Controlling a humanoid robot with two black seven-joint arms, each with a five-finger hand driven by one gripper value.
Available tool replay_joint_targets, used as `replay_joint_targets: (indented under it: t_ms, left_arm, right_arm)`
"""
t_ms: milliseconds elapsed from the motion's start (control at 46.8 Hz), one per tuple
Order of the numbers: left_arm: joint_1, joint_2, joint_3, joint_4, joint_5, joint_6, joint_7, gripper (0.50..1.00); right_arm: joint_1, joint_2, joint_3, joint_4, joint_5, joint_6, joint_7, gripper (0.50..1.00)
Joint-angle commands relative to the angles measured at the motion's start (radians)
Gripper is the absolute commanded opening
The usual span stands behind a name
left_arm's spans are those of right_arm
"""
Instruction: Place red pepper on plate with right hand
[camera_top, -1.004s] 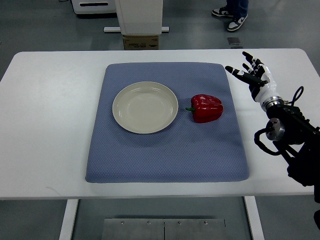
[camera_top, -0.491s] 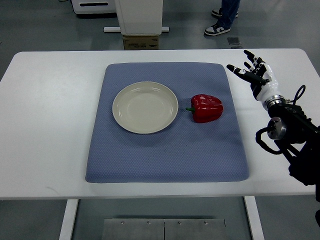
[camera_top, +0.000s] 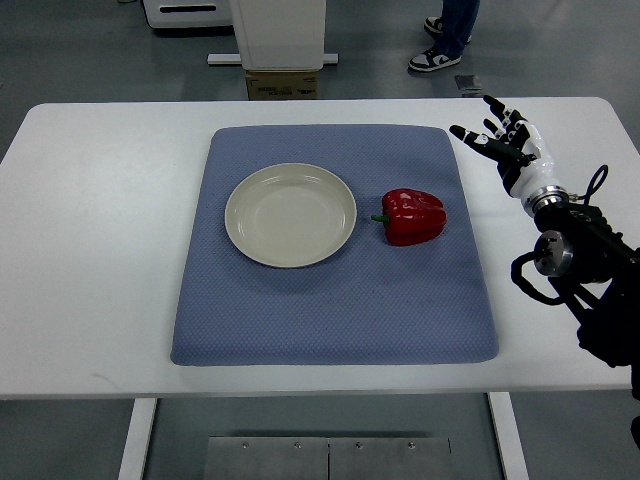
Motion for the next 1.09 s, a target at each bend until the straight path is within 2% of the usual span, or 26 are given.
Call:
replay_joint_targets:
  t_ms: [0,342,620,812,1068]
  left_arm:
    - [0.000,0.000,0.000,0.000,0.000,0.000,0.000,1.000]
    - [0.000,0.000,0.000,0.000,0.000,0.000,0.000,1.000]
    - [0.000,0.000,0.000,0.000,0.000,0.000,0.000,1.000]
    - [0.000,0.000,0.000,0.000,0.000,0.000,0.000,1.000]
    - [0.000,0.000,0.000,0.000,0.000,0.000,0.000,1.000]
  right_arm:
    - [0.002,-0.015,-0.004,0.000,-0.001,0.038,-0.005,1.000]
    - [0.044,-0.093,-0.159,0.026,-0.009,0.169,0.001,1.000]
    - [0.075,-0.113,-0.171,0.069,-0.121,0.167,0.001,0.996]
    - [0.094,-0.156,-0.243,0.152,-0.242,0.169,0.003,0.995]
    - [0.147,-0.198,-0.397,0.198,-0.371,0.169,0.049,0.991]
